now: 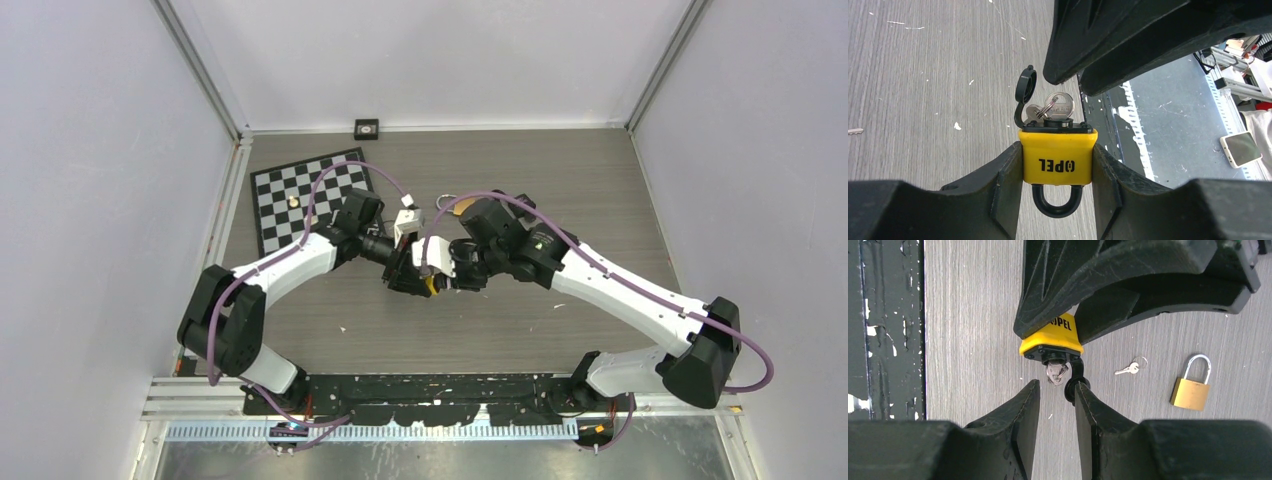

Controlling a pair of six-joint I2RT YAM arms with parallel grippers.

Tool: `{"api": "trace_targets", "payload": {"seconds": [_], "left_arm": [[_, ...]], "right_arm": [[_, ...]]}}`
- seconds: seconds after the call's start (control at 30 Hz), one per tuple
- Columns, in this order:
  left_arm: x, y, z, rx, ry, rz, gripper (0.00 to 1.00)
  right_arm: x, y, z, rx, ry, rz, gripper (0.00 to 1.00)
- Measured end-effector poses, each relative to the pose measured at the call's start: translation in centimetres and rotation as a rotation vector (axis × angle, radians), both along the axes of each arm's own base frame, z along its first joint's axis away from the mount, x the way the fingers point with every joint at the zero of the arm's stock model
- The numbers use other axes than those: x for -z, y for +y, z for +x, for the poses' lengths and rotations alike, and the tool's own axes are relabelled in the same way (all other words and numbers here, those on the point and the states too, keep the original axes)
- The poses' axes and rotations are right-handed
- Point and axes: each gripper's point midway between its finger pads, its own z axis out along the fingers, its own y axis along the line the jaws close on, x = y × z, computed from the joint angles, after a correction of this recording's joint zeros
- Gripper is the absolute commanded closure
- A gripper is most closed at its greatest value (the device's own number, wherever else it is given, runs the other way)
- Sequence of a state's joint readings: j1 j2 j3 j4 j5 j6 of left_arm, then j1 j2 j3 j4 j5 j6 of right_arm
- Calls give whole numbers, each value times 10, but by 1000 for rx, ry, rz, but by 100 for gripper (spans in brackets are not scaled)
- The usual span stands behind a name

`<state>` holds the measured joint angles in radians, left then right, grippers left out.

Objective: Unlock with the key

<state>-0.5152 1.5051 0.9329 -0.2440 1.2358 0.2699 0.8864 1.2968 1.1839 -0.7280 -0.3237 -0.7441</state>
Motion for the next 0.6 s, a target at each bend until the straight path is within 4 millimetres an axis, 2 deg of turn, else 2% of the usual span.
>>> {"api": "trace_targets", "payload": {"seconds": [0.33, 0.6], "left_arm": [[1, 0, -1, 2, 9, 5, 100], [1, 0, -2, 6, 13, 3, 100]], "right_arm": [[5, 8, -8, -45, -22, -25, 65], [10, 12, 0, -30, -46, -40, 69]]}}
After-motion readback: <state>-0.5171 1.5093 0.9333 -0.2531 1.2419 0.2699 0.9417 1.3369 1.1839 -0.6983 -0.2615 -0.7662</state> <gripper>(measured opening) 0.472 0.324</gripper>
